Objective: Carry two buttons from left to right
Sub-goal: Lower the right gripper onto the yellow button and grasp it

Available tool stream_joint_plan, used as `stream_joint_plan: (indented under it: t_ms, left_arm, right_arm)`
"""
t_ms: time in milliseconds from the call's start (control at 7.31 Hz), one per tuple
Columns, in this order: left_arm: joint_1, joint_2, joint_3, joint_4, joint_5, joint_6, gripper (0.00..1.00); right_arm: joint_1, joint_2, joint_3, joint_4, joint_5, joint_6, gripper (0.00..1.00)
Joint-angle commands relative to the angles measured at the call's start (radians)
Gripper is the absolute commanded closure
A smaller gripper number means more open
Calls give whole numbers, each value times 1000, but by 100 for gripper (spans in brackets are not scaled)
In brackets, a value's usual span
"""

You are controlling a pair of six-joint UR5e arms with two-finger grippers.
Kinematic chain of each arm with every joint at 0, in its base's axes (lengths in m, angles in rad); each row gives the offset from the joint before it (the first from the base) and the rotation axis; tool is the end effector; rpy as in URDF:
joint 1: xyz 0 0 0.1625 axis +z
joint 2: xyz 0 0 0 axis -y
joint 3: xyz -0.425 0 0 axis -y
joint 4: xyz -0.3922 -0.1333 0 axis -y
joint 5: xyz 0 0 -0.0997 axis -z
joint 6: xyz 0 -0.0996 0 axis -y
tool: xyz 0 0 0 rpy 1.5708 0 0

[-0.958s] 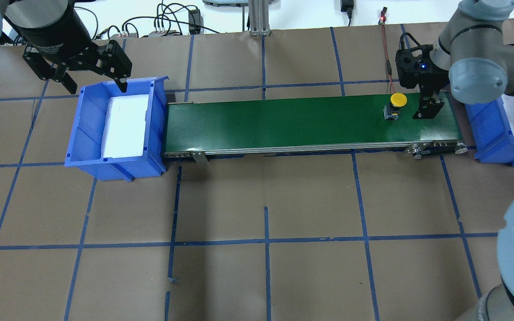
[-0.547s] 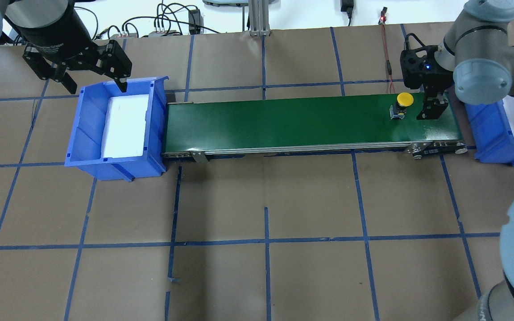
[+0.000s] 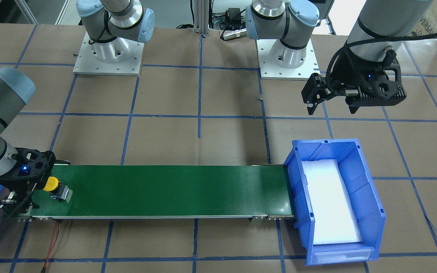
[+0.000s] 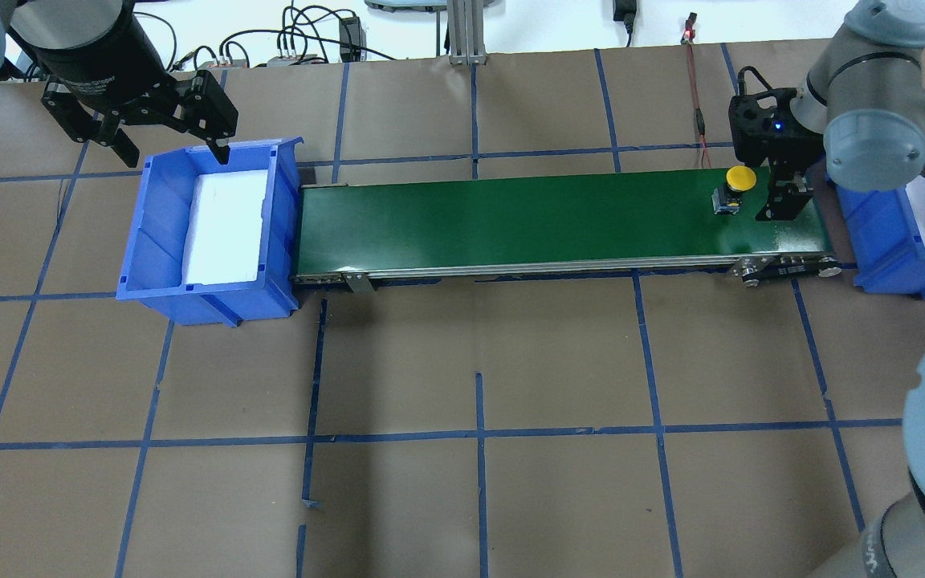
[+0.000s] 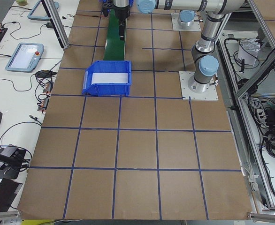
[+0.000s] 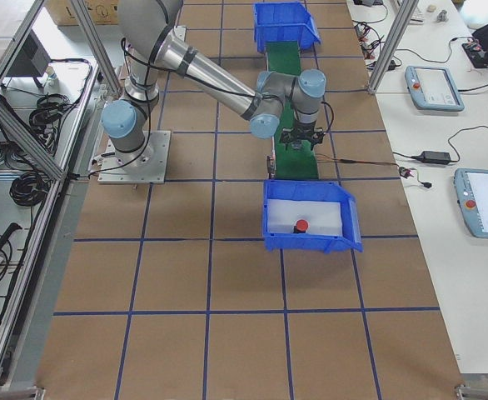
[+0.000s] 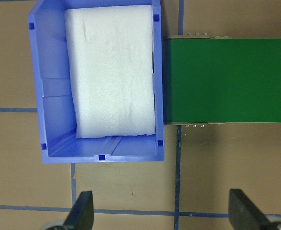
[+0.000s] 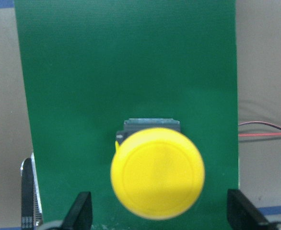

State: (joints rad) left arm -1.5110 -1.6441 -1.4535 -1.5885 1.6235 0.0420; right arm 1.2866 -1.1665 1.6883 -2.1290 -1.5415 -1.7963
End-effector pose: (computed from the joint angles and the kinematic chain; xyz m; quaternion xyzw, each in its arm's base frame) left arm -0.0964 -0.5319 0.5068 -0.0092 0.9995 -0.0118 0.0270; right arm -0.0404 -0.6242 0.2619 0.6861 -0.7272 0.0218 0.0083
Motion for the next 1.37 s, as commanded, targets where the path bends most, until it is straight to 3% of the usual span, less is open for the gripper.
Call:
stream_joint_plan:
  t_ms: [0, 684, 821, 1232]
  left_arm:
    - [-1, 3, -2, -2, 4, 1, 0]
    - [-3, -5, -1, 4, 4, 1, 0]
    - [-3, -5, -2, 5, 4, 1, 0]
    - [-3, -3, -2, 4, 4, 1, 0]
  right_arm:
    - [2, -1, 7, 0, 0, 2, 0]
    - [2, 1, 4, 0, 0, 2, 0]
    - [2, 1, 4, 0, 0, 0, 6]
    - [-1, 1, -9, -2, -12, -1, 87]
